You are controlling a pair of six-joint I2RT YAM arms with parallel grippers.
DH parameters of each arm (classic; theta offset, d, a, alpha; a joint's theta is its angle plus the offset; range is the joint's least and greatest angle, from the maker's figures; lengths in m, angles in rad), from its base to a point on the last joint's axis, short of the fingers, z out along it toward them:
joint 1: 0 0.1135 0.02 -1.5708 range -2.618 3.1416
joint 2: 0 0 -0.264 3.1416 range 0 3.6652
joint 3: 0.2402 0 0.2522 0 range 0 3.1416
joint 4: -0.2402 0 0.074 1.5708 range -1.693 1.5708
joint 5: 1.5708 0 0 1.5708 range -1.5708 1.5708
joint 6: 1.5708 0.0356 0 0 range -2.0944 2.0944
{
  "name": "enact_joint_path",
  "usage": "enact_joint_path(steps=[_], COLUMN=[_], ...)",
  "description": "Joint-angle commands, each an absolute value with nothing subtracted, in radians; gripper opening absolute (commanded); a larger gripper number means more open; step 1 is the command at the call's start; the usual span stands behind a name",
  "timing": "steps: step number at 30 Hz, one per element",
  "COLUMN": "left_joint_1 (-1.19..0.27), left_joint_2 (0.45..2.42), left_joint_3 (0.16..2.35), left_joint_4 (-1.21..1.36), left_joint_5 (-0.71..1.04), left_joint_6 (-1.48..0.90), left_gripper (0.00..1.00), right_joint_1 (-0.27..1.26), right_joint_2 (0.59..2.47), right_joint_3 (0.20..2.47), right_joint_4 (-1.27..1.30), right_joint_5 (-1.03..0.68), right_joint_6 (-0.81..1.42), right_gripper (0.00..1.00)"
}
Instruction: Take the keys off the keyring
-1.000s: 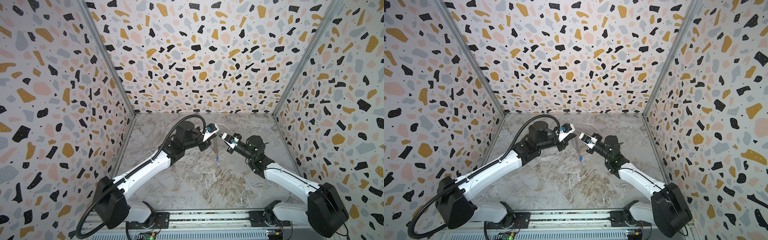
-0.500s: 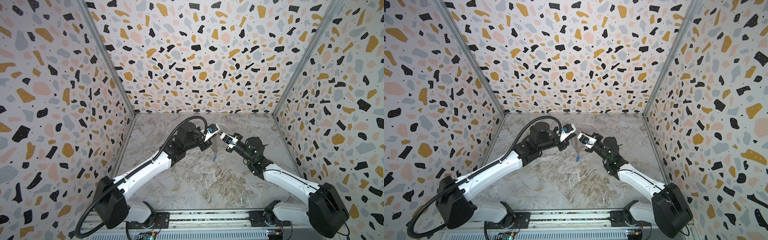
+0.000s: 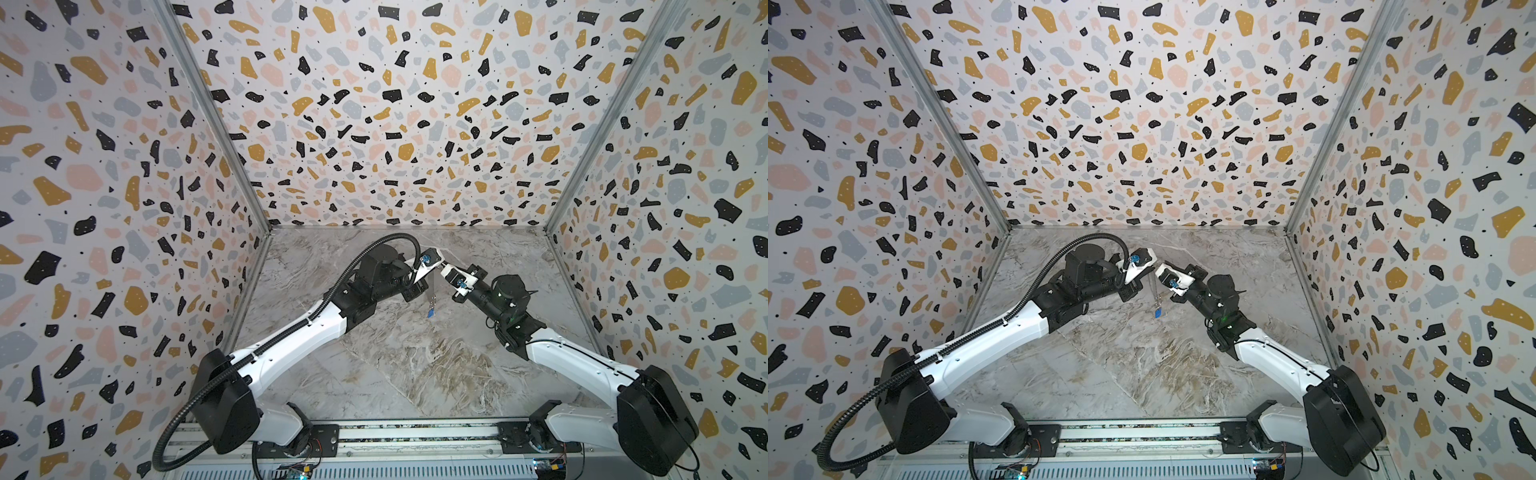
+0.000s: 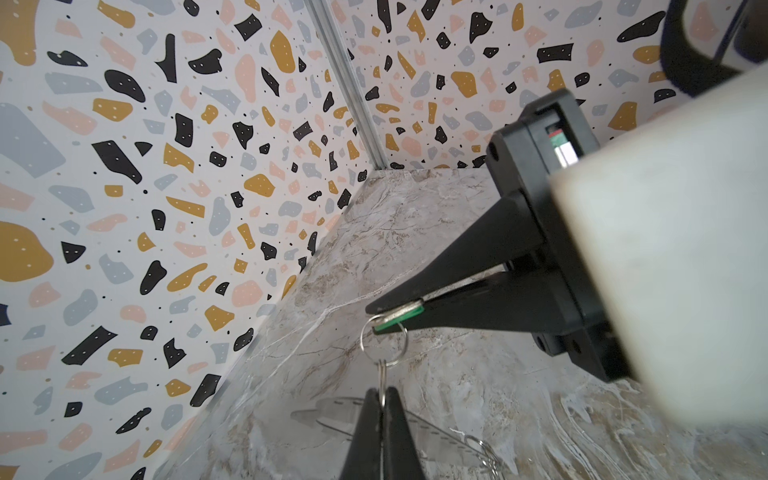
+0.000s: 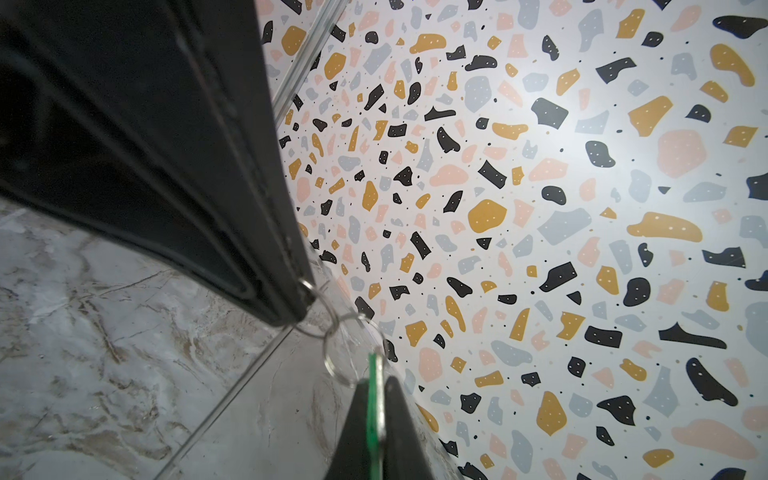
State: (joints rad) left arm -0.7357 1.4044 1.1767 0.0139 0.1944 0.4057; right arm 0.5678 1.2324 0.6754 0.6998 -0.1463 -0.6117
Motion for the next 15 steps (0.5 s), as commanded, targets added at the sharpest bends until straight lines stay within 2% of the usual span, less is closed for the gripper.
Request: enact_joint_path(steps=[1, 15], left_joint_1=[-0.743, -0.746], left_joint_2=[1.411, 1.447], left_joint_3=[1.210, 1.229], left_joint_4=[0.000, -0.038], left_joint_5=[0.170, 0.198], left_joint_6=[0.420, 0.423], left_gripper=[0.00, 0.00], right_joint_1=[0.552, 0.552], right_joint_2=[1.197, 1.204], right_joint_3=[0.704, 0.719], right_joint_4=[0.753, 0.799], right_joint_5=[-0.111, -0.155], right_joint_6=[-0.576, -0.573], right_gripper=[0.00, 0.00])
